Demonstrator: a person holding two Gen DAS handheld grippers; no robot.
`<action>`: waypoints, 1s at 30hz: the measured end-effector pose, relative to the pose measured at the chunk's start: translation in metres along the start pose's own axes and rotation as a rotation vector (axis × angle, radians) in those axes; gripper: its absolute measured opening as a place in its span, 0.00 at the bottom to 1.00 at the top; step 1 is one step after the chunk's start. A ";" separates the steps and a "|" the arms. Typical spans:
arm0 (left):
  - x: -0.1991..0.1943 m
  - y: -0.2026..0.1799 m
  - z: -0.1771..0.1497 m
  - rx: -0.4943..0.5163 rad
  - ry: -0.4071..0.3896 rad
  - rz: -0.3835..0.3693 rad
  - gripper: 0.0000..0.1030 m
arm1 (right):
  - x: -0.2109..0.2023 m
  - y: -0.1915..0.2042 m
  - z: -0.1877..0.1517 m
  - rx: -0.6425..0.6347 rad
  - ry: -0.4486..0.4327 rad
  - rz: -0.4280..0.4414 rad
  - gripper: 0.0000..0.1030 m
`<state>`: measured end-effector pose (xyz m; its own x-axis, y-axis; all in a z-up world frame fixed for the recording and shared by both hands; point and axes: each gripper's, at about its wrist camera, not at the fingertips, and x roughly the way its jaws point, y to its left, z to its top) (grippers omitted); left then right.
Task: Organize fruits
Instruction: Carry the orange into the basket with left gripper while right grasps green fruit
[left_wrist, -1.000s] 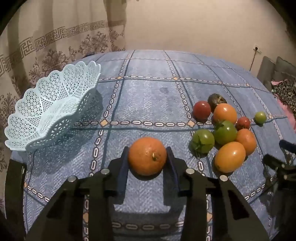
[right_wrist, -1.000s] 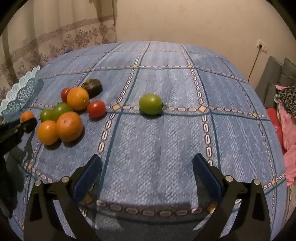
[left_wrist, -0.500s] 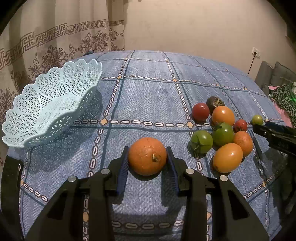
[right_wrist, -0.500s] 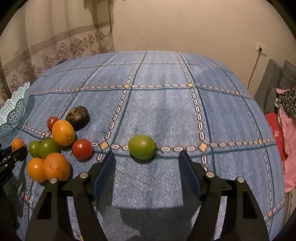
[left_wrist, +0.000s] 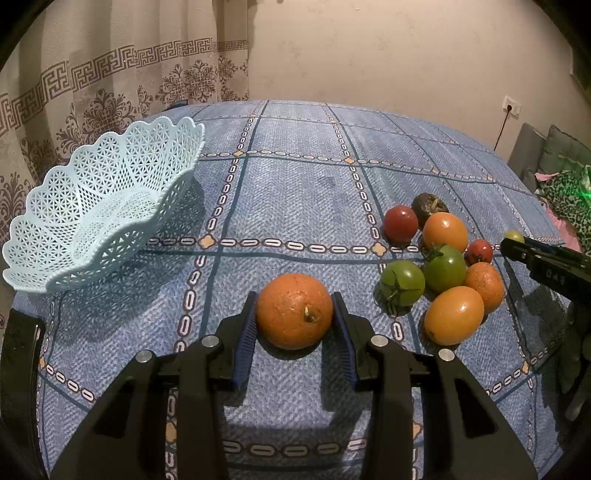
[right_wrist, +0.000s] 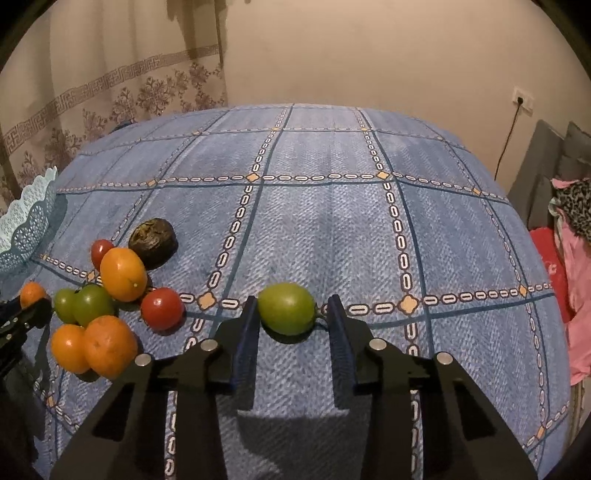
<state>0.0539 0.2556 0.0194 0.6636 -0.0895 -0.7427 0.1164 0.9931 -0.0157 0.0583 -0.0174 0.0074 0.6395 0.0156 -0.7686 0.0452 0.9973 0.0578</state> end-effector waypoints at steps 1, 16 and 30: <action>0.000 0.001 0.000 -0.001 0.001 -0.001 0.39 | -0.002 -0.001 -0.001 0.009 -0.005 0.005 0.38; -0.024 0.020 0.006 -0.057 -0.058 -0.014 0.38 | -0.038 0.014 -0.003 0.047 -0.055 0.067 0.38; -0.066 0.091 0.026 -0.178 -0.189 0.065 0.38 | -0.053 0.072 0.014 -0.015 -0.096 0.147 0.38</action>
<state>0.0402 0.3497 0.0848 0.7937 -0.0211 -0.6079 -0.0519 0.9934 -0.1022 0.0385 0.0524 0.0615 0.7085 0.1555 -0.6883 -0.0655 0.9857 0.1552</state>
